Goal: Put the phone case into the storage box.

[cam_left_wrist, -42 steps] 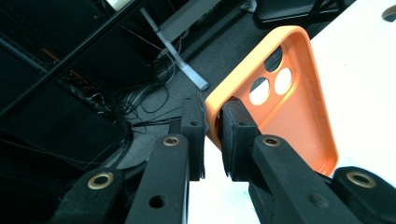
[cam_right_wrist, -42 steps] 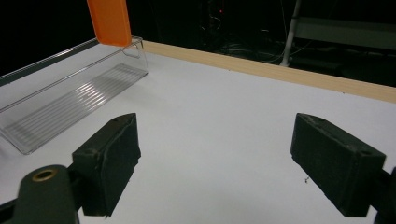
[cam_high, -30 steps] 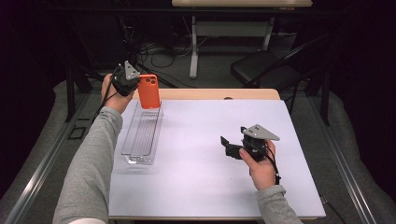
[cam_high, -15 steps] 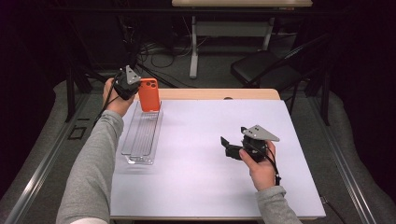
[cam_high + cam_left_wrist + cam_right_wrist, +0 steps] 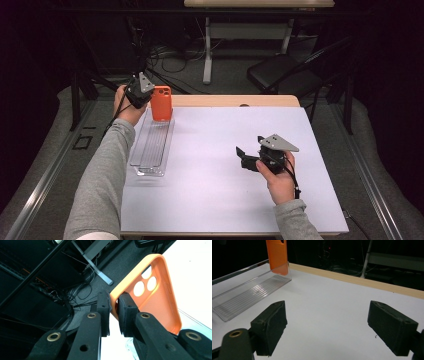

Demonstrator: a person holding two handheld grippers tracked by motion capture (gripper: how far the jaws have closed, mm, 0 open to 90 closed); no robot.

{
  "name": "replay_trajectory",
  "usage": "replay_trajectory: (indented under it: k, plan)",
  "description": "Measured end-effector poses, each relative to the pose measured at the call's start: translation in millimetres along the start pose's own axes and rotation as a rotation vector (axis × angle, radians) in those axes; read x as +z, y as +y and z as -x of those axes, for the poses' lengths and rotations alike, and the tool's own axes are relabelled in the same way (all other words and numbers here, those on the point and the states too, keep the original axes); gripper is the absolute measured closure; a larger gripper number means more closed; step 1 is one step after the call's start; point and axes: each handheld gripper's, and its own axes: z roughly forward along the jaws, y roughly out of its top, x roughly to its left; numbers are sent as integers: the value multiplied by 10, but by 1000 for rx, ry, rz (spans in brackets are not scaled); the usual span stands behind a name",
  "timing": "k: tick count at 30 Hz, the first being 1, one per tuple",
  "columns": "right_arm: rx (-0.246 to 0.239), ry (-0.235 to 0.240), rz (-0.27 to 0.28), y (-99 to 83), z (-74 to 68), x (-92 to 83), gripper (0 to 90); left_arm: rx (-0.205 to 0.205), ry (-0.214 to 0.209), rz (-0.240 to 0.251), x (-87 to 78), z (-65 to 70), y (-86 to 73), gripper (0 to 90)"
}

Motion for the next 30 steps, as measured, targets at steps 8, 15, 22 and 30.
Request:
replay_trajectory:
  k: [8, 15, 22, 30]
  plan:
    - [-3, 0, -1, -1, 3, 0, 152, 18, 2, -7, 51, 35, -12, 810]
    - [-9, 3, -11, -7, -3, -1, 152, 27, 2, -14, 72, 44, -28, 809]
    - [-13, 2, -6, -3, 7, -10, 153, 22, 0, -19, 93, 41, -43, 810]
    - [-20, 5, -12, -9, -7, -3, 152, 32, -3, -22, 109, 43, -56, 810]
